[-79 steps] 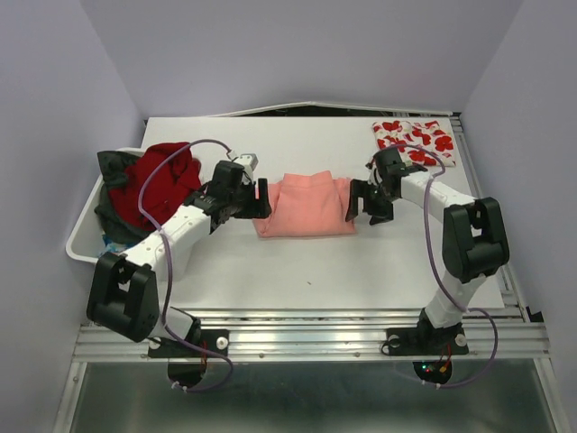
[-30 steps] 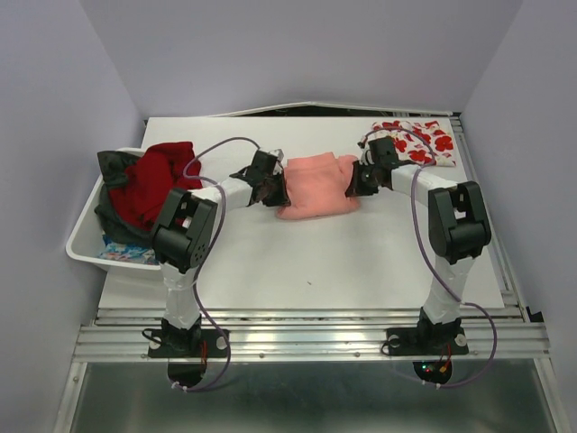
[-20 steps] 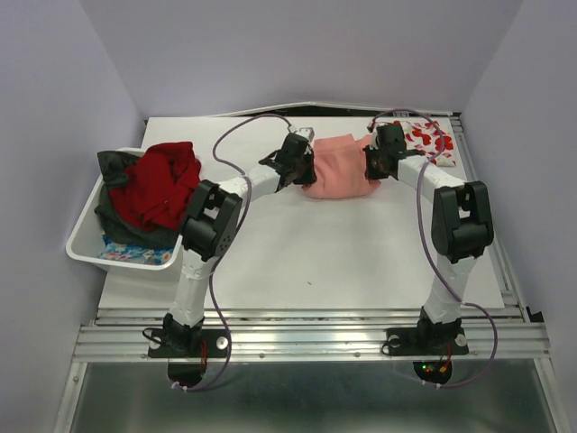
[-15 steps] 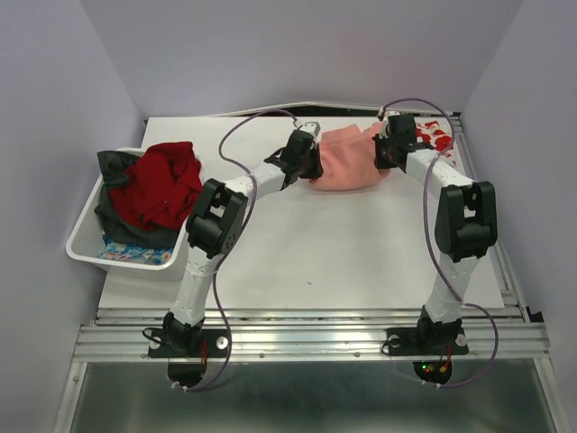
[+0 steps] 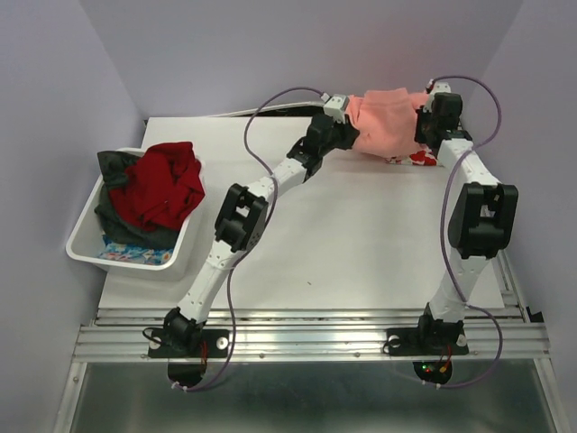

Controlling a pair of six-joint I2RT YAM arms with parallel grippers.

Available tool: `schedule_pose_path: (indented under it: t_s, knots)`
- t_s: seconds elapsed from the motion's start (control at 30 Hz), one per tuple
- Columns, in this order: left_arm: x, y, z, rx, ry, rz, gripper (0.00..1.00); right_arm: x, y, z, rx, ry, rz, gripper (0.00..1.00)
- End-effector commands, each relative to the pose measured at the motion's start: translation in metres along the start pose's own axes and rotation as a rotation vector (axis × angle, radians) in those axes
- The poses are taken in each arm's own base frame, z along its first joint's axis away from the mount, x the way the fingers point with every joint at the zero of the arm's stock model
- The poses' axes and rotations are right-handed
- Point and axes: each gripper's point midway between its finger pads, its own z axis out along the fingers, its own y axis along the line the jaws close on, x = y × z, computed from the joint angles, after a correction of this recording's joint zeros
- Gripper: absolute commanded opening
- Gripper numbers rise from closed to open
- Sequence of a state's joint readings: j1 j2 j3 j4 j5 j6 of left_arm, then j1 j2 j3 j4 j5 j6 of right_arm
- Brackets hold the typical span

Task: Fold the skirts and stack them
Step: Neatly place the folded skirt to the corner

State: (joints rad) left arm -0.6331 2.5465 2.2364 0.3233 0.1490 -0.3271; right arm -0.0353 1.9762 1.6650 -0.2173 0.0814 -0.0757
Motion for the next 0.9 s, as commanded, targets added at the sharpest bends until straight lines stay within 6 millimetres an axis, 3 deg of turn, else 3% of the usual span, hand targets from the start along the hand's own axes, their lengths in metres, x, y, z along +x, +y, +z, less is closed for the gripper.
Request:
schedule_pose_path:
  t_s: [0.0, 0.03, 0.07, 0.13, 0.17, 0.2, 0.23, 0.27, 0.33, 0.37, 0.4, 0.43, 0.47, 0.5, 0.53, 0.57, 0.6, 0.67, 0.7, 0.73, 0.77, 0.87]
  knots:
    - [-0.062, -0.059, 0.014, 0.154, -0.264, 0.031, 0.01, -0.066, -0.065, -0.001, 0.144, -0.206, 0.028, 0.0]
    - [-0.067, -0.062, 0.016, 0.156, -0.301, 0.027, 0.02, -0.071, -0.075, 0.0, 0.16, -0.235, 0.033, 0.01]
    - [-0.067, -0.058, 0.021, 0.132, -0.358, 0.02, 0.13, -0.071, -0.094, 0.0, 0.183, -0.244, 0.039, 0.01]
    - [-0.042, -0.055, 0.031, 0.133, -0.348, -0.001, 0.43, -0.065, -0.106, 0.012, 0.196, -0.247, 0.021, 0.01]
    - [-0.038, -0.055, 0.033, 0.135, -0.348, -0.01, 0.59, -0.059, -0.107, 0.018, 0.203, -0.238, 0.014, 0.01]
    - [-0.032, -0.053, 0.035, 0.128, -0.331, -0.013, 0.82, -0.05, -0.115, 0.024, 0.214, -0.226, -0.001, 0.01]
    - [-0.027, -0.054, 0.035, 0.134, -0.31, -0.016, 0.89, -0.027, -0.118, 0.041, 0.211, -0.197, -0.005, 0.01]
    - [-0.008, -0.055, 0.035, 0.158, -0.242, -0.017, 0.99, -0.014, -0.118, 0.048, 0.216, -0.176, -0.009, 0.0]
    - [0.004, -0.055, 0.029, 0.173, -0.178, -0.013, 0.99, 0.01, -0.112, 0.062, 0.185, -0.13, -0.02, 0.01]
    - [-0.024, -0.066, 0.016, 0.191, -0.194, -0.016, 0.99, 0.025, -0.109, 0.067, 0.176, -0.105, -0.021, 0.01]
    - [0.005, -0.058, 0.009, 0.19, -0.116, -0.029, 0.99, 0.037, -0.106, 0.074, 0.159, -0.084, -0.022, 0.01]
    - [0.005, -0.059, 0.001, 0.196, -0.1, -0.028, 0.99, 0.042, -0.104, 0.077, 0.154, -0.075, -0.013, 0.01]
    - [-0.021, -0.073, -0.014, 0.213, -0.121, -0.021, 0.99, 0.047, -0.104, 0.08, 0.154, -0.066, -0.007, 0.0]
    - [0.004, -0.066, -0.024, 0.214, -0.052, -0.025, 0.99, 0.051, -0.106, 0.084, 0.169, -0.057, 0.005, 0.01]
    - [0.006, -0.069, -0.032, 0.224, -0.03, -0.02, 0.99, 0.054, -0.106, 0.085, 0.172, -0.048, 0.006, 0.0]
    - [-0.015, -0.079, -0.047, 0.244, -0.049, -0.009, 0.99, 0.057, -0.106, 0.086, 0.171, -0.038, 0.009, 0.01]
    - [0.005, -0.07, -0.057, 0.232, 0.009, -0.014, 0.99, 0.057, -0.105, 0.088, 0.162, -0.032, 0.014, 0.01]
    - [0.0, -0.068, -0.073, 0.221, 0.038, -0.028, 0.99, 0.06, -0.102, 0.087, 0.152, -0.004, 0.03, 0.01]
    - [0.013, -0.061, -0.08, 0.21, 0.079, -0.04, 0.99, 0.052, -0.1, 0.087, 0.137, -0.015, 0.032, 0.01]
    - [0.009, -0.055, -0.088, 0.194, 0.092, -0.048, 0.99, 0.054, -0.099, 0.086, 0.128, 0.007, 0.038, 0.01]
    - [0.02, -0.047, -0.093, 0.177, 0.125, -0.053, 0.99, 0.052, -0.099, 0.085, 0.131, 0.013, 0.042, 0.01]
    - [0.025, -0.033, -0.109, 0.135, 0.192, -0.06, 0.99, 0.043, -0.112, 0.087, 0.191, 0.029, 0.032, 0.02]
